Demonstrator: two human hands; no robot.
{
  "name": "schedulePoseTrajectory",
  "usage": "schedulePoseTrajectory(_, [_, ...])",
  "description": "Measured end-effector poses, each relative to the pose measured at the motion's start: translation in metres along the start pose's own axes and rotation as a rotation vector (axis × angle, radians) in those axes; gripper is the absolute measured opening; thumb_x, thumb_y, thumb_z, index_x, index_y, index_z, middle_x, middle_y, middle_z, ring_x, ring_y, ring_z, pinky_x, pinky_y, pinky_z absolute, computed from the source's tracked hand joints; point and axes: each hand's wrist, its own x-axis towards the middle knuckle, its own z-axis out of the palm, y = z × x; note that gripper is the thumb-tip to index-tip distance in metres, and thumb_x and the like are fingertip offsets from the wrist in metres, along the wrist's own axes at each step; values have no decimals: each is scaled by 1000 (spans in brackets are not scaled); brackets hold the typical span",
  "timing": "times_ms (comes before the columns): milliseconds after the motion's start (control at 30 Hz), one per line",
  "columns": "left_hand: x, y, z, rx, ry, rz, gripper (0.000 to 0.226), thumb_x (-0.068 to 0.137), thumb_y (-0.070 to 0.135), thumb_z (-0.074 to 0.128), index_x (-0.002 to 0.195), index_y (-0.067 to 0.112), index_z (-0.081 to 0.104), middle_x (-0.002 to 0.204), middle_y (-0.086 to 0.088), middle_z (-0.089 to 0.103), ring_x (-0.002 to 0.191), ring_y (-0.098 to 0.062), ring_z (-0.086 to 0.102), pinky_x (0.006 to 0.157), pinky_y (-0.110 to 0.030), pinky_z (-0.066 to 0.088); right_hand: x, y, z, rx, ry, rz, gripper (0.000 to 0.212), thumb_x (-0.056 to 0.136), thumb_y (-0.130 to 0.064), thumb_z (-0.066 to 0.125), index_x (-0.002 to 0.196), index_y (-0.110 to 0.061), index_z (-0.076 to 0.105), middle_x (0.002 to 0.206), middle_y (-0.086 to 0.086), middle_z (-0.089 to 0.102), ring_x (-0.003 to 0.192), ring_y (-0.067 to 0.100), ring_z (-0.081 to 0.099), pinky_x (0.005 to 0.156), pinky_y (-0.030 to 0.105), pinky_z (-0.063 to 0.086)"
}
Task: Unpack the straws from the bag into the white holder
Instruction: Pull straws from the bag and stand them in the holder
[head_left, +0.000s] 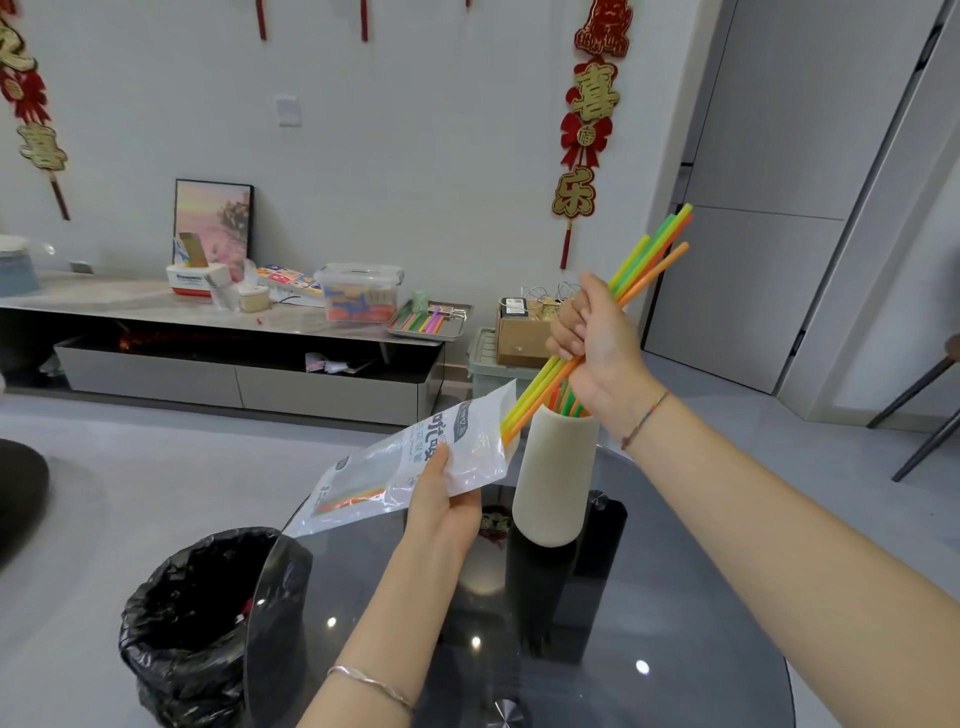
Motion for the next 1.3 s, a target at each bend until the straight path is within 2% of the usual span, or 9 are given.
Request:
schedulePoseTrajectory(400, [10, 13, -8, 20, 7, 87, 47, 94, 7, 53, 139, 13, 39, 131, -11, 59, 110, -23, 60, 72, -37, 51, 64, -47, -17, -191, 33, -252, 54, 94, -26, 48, 43, -23, 28, 34, -9, 24, 28, 8, 19, 33, 15, 17])
schedulePoseTrajectory(533, [13, 12, -9, 20, 2, 91, 51, 94, 8, 54, 141, 14, 38, 125, -10, 60, 101, -22, 60, 60, -37, 52, 79, -34, -25, -273, 31, -255, 53, 95, -31, 47, 46, -22, 28, 35, -9, 25, 30, 8, 20, 34, 16, 19])
schedulePoseTrajectory(733, [17, 12, -10, 34, -3, 106, 47, 94, 7, 54, 138, 16, 40, 122, -10, 61, 91, -22, 62, 59, -35, 51, 79, -4, -46, -649, -99, -162, 48, 98, -35, 40, 53, -18, 37, 38, -9, 38, 39, 9, 41, 50, 22, 42])
schedulePoseTrajectory(867, [20, 13, -11, 22, -13, 118, 47, 94, 7, 54, 137, 16, 39, 112, -7, 64, 85, -20, 64, 58, -35, 52, 78, 1, -53, -893, -132, -237, 29, 95, -28, 51, 69, -15, 56, 62, -1, 64, 62, 14, 65, 70, 27, 54])
schedulePoseTrajectory(967, [20, 13, -11, 27, -15, 116, 48, 94, 7, 54, 138, 17, 38, 113, -8, 63, 85, -20, 63, 58, -36, 51, 80, -3, -53, -826, -170, -266, 4, 94, -18, 52, 95, -14, 52, 76, 1, 69, 72, 17, 68, 73, 25, 59])
schedulePoseTrajectory(1067, [19, 13, -11, 24, -14, 107, 50, 93, 7, 54, 139, 17, 37, 114, -8, 60, 92, -22, 62, 59, -38, 51, 83, -6, -54, -910, -175, -342, 36, 95, -14, 50, 128, -19, 37, 101, 1, 68, 85, 16, 67, 80, 24, 56])
schedulePoseTrajectory(1133, [18, 13, -11, 23, -9, 99, 51, 93, 7, 55, 139, 17, 38, 114, -8, 60, 97, -23, 61, 61, -38, 51, 83, -6, -54, -1138, -224, -406, 51, 97, -20, 45, 143, -23, 24, 125, 0, 57, 108, 14, 57, 93, 26, 45])
schedulePoseTrajectory(1200, [17, 12, -10, 28, -6, 98, 50, 92, 7, 56, 138, 17, 38, 115, -9, 60, 100, -24, 60, 63, -39, 51, 83, -2, -57, -1447, -345, -405, 50, 99, -33, 35, 147, -22, 23, 147, 0, 39, 134, 17, 38, 106, 32, 32])
schedulePoseTrajectory(1300, [16, 12, -9, 48, -11, 109, 47, 92, 6, 56, 136, 17, 40, 120, -9, 60, 105, -25, 60, 72, -41, 51, 78, 8, -64, -1823, -493, -267, 57, 97, -51, 21, 148, -24, 24, 157, 0, 24, 143, 21, 23, 114, 41, 24])
